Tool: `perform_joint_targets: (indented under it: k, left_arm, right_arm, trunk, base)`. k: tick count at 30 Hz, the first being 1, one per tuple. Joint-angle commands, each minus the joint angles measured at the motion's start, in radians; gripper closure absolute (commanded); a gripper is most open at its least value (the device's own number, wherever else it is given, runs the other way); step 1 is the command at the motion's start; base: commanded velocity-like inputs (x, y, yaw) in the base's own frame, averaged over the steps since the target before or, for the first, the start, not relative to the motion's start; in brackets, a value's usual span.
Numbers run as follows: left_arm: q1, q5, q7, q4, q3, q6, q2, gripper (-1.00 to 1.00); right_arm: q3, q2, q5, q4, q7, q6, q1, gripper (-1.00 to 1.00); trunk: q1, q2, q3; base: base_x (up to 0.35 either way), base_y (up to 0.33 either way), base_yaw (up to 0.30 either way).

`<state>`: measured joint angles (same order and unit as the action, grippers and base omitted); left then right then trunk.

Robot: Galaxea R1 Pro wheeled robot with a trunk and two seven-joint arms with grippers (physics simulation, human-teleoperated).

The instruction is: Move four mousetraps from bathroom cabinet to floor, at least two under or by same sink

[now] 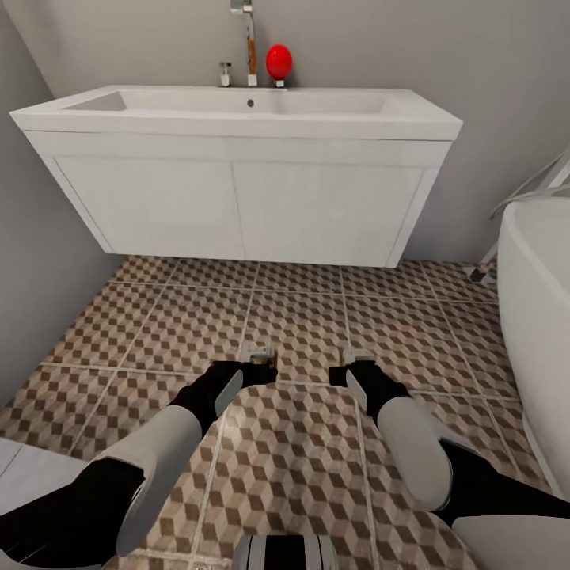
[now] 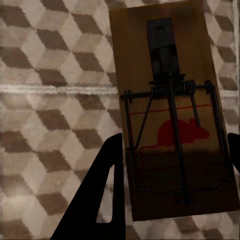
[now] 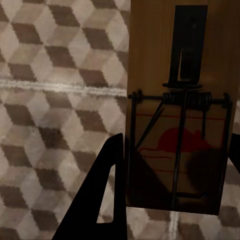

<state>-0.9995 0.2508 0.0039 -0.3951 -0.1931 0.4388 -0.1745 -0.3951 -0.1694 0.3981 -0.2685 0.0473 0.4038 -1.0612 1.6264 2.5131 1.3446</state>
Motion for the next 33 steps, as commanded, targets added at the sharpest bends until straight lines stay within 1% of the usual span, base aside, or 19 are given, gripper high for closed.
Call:
perform_joint_targets:
  k: [1, 3, 5, 7, 11, 12, 14, 16, 20, 22, 25, 33]
  left_arm:
    - [-0.001, 0.002, 0.002, -0.003, -0.005, 0.005, 0.000, 1.00]
    - [-0.001, 0.002, 0.002, -0.019, -0.008, 0.007, 0.000, 1.00]
    - [-0.001, 0.003, 0.003, -0.056, -0.014, 0.011, 0.000, 1.00]
    - [-0.001, 0.003, 0.003, -0.069, -0.021, 0.013, 0.000, 1.00]
    - [-0.001, 0.003, 0.002, -0.077, -0.025, 0.011, 0.000, 1.00]
    - [-0.001, 0.002, 0.002, -0.081, -0.025, 0.010, 0.000, 1.00]
    - [-0.001, 0.002, 0.002, -0.085, -0.026, 0.009, 0.000, 1.00]
    - [-0.001, 0.003, 0.001, -0.083, -0.026, 0.007, 0.000, 1.00]
    - [-0.001, 0.003, 0.000, -0.053, -0.026, 0.004, 0.000, 1.00]
    - [-0.001, 0.003, 0.000, -0.028, -0.026, -0.012, 0.000, 1.00]
    - [-0.001, 0.002, 0.001, -0.021, -0.032, -0.038, 0.000, 1.00]
    - [-0.001, 0.000, 0.001, -0.053, -0.035, -0.042, 0.000, 1.00]
  right_arm:
    - [-0.005, -0.001, 0.002, -0.002, 0.000, 0.004, 0.000, 1.00]
    - [-0.006, 0.000, 0.001, -0.003, -0.002, 0.004, 0.000, 1.00]
    - [-0.003, -0.001, 0.002, -0.003, -0.005, 0.003, 0.000, 1.00]
    - [-0.002, -0.001, 0.003, -0.003, -0.007, 0.000, 0.000, 1.00]
    - [0.011, -0.001, 0.003, -0.005, -0.007, -0.044, 0.000, 1.00]
    - [0.021, -0.001, 0.002, -0.007, -0.006, -0.071, 0.000, 1.00]
    - [0.033, -0.001, 0.003, -0.010, -0.003, -0.095, 0.000, 1.00]
    - [0.055, 0.000, 0.003, -0.014, -0.003, -0.118, 0.000, 1.00]
    - [0.077, 0.000, 0.002, -0.017, -0.003, -0.132, 0.000, 1.00]
    - [0.088, -0.001, 0.002, -0.018, -0.004, -0.140, 0.000, 1.00]
    - [0.097, -0.001, 0.002, -0.020, 0.000, -0.145, 0.000, 1.00]
    - [0.099, -0.001, 0.002, -0.039, 0.000, -0.144, 0.000, 1.00]
  trunk:
    - [0.000, 0.001, 0.005]
    - [0.001, 0.001, 0.012]
    - [0.002, 0.002, 0.020]
    - [0.003, 0.002, 0.028]
    - [0.003, 0.002, 0.028]
    - [0.003, 0.002, 0.028]
    - [0.003, 0.002, 0.028]
    - [0.003, 0.002, 0.028]
    - [0.003, 0.002, 0.028]
    - [0.003, 0.002, 0.028]
    - [0.004, 0.003, 0.039]
    - [0.008, 0.005, 0.070]
  base:
    - [0.000, 0.000, 0.000]
    - [0.000, 0.000, 0.000]
    - [0.000, 0.000, 0.000]
    - [0.000, 0.000, 0.000]
    - [0.000, 0.000, 0.000]
    - [0.000, 0.000, 0.000]
    - [0.000, 0.000, 0.000]
    - [0.000, 0.000, 0.000]
    - [0.000, 0.000, 0.000]
    - [0.000, 0.000, 0.000]
    - [0.000, 0.000, 0.000]
    - [0.000, 0.000, 0.000]
